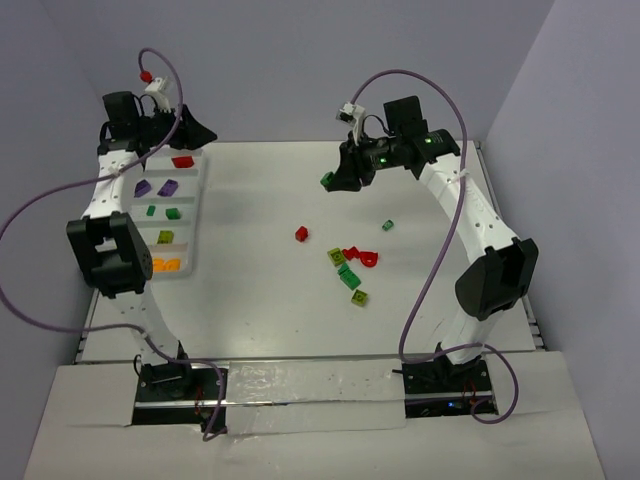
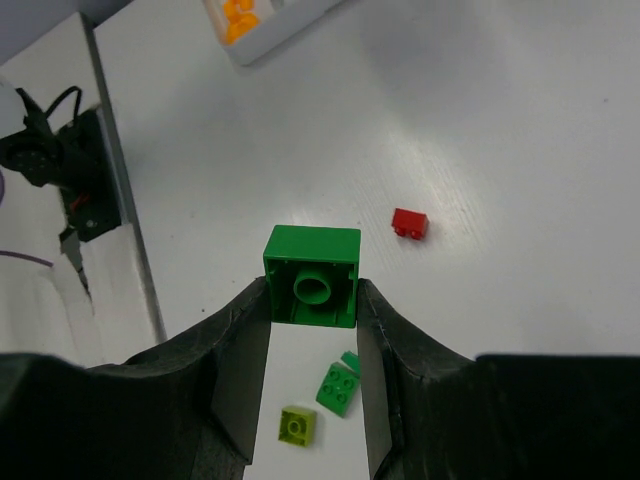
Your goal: Sort the legos into containers by color
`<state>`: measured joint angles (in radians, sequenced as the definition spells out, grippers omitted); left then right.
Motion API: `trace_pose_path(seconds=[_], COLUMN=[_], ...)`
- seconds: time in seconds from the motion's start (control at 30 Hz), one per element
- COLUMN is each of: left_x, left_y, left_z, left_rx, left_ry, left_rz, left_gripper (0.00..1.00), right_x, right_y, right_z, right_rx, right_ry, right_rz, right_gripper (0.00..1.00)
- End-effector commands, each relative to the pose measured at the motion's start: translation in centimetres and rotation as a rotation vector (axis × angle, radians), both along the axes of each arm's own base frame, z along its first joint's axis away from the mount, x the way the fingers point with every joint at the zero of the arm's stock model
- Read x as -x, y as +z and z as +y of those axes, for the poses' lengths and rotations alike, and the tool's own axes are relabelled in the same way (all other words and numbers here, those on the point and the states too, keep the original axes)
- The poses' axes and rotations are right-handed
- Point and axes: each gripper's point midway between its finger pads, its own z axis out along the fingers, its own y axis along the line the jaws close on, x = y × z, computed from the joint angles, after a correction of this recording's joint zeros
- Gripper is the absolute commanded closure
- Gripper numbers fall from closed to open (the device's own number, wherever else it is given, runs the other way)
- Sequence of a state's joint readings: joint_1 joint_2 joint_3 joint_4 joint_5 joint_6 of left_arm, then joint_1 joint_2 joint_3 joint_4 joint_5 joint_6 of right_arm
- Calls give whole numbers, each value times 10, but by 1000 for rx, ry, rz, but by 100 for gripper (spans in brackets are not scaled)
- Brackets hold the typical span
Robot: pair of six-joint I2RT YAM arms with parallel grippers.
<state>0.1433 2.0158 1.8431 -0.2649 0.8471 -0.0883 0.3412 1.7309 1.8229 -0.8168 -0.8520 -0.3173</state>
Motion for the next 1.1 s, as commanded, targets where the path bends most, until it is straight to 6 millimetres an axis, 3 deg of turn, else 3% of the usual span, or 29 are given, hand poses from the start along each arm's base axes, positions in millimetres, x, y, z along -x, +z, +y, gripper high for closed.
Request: trace_pose_path(seconds=[0.0,0.1,0.17,0.3,0.4,0.53,0.7,0.83,1.07], left_x=[117,157,175,214,228,233,237,242,249], left_y=[76,75,80,69,67,71,73,62,63], left_z=[-96,-129,-144,-155,-157,-162,-183,-199,-221], left_rx=[191,159,74,-99,-215,-339,-423,-439,-384], left_ry=[-502,-531,-533,-604,-643,-680,-623,-605,-583], left_rz=[-74,-104,-263,-516,-680,-816,-946,-942,-911], left_gripper=[23,21,19,16,15,14,12,12,14], right_x=[13,17,21,29,37,51,56,51,47], right_y=[17,23,29,31,27,20,21,27,38], right_z=[27,39,49,57,60,64,71,76,83], right_rx=[-104,-147,-189,-207,-195,-182,-199,-229,-290], right_ry=[118,149,187,227,258,286,262,198,144], right_rz=[10,49,78,110,120,146,184,245,337], right_gripper=[100,100,100,100,100,100,100,100,100])
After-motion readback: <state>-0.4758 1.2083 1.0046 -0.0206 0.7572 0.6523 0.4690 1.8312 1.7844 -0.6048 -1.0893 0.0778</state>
